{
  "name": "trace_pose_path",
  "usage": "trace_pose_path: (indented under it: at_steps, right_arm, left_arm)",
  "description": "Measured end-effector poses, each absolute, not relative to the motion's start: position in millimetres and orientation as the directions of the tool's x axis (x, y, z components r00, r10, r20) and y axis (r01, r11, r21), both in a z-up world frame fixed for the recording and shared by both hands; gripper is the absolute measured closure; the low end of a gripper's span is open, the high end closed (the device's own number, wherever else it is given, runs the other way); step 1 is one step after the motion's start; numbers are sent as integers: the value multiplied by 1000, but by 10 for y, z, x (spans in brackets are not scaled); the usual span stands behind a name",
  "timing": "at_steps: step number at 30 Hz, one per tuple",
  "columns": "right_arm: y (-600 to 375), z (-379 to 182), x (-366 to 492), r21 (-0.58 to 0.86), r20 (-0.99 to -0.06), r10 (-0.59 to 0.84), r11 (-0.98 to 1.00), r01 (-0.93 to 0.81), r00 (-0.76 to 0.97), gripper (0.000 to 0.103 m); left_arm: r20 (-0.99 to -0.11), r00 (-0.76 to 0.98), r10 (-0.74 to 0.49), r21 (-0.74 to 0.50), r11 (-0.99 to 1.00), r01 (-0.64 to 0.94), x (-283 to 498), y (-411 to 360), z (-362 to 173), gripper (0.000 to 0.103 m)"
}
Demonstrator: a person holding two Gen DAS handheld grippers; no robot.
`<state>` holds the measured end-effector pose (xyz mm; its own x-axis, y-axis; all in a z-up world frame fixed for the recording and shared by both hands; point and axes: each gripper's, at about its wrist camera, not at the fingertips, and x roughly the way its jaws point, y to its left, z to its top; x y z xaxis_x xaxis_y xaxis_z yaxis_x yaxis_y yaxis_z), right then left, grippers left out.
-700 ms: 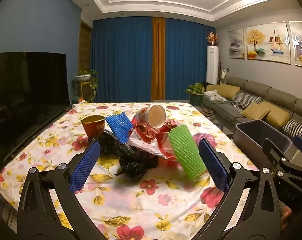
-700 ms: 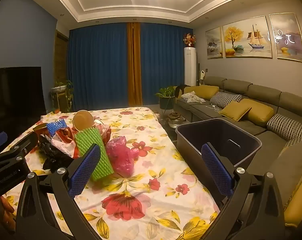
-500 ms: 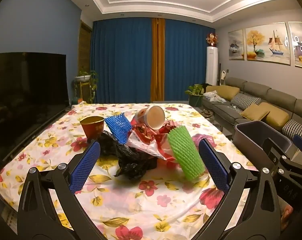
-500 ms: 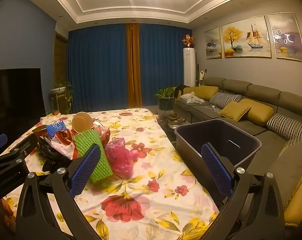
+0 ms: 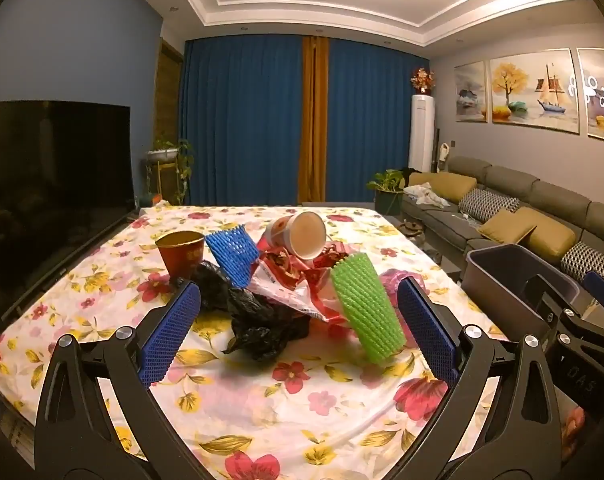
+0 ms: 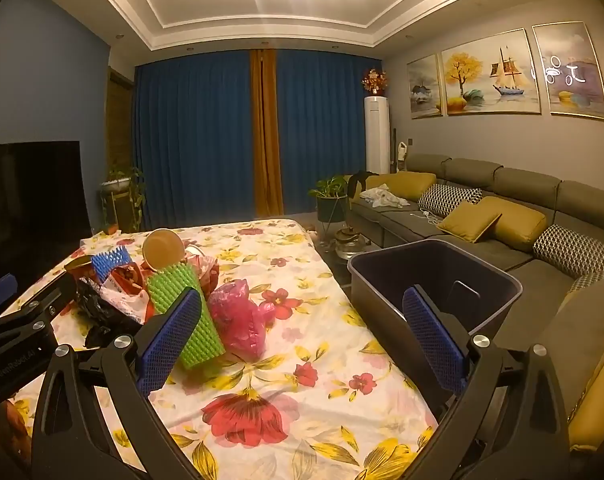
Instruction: Collect trash
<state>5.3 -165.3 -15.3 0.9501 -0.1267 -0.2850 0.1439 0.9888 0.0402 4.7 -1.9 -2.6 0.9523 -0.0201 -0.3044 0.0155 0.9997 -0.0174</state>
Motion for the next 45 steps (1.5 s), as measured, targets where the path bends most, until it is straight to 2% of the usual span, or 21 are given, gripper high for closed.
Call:
trace_pose_path:
  at_steps: [45]
  right_arm:
    - [-1702,-87,14,52,-263,-138,986,157,955,5]
  left_arm:
    - [-308,951,-25,-27,999,17,46,-39,-24,6]
